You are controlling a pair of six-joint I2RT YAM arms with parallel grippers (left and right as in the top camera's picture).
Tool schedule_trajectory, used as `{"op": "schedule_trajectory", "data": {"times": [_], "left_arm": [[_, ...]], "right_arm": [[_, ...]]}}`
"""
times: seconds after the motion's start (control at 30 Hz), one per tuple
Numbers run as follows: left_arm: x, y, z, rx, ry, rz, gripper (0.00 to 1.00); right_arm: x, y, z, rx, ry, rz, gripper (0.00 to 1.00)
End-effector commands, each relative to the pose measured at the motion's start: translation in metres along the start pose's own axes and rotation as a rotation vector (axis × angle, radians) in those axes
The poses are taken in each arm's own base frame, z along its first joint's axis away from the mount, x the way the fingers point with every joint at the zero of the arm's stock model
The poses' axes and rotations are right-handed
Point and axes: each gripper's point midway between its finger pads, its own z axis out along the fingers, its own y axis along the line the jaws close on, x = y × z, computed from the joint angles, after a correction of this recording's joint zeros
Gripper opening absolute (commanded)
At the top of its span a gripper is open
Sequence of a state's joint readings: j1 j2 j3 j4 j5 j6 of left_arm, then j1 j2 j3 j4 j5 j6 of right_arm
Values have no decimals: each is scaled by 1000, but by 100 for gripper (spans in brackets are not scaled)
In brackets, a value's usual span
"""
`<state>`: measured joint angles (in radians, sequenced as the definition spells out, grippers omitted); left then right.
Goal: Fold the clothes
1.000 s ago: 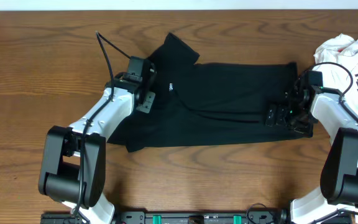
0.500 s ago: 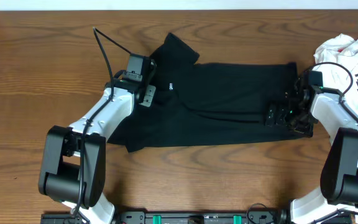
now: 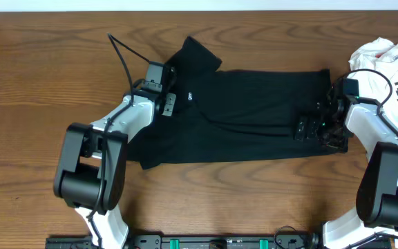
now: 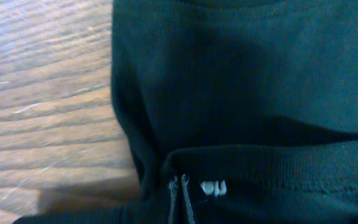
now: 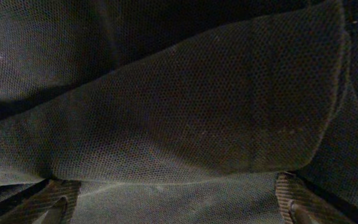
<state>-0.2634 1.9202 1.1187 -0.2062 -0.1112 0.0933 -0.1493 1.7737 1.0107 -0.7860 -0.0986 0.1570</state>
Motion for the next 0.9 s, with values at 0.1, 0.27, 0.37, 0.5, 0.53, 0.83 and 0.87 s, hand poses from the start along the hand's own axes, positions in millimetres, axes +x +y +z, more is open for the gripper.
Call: {"op": "schedule_trajectory", "data": {"times": [0.1, 0.27, 0.37, 0.5, 0.53, 0.83, 0.87], "left_arm": [[-22, 3, -12, -1, -64, -63, 7], [-50, -8, -37, 93, -159, -100, 29], [-61, -8, -52, 108, -198, -115, 43], [-71, -2, -87, 114, -247, -156, 45], [-71, -1, -95, 117, -249, -175, 45], [4, -3, -122, 112, 35, -281, 10], [11, -6, -119, 114, 61, -273, 10]], "right_arm": [[4, -5, 5, 15, 16, 15, 99], [4, -5, 5, 15, 16, 15, 99], [4, -5, 5, 15, 16, 15, 99], [4, -5, 5, 15, 16, 15, 99], [4, -5, 5, 15, 16, 15, 99], [4, -5, 5, 15, 16, 15, 99], [4, -5, 5, 15, 16, 15, 99]]}}
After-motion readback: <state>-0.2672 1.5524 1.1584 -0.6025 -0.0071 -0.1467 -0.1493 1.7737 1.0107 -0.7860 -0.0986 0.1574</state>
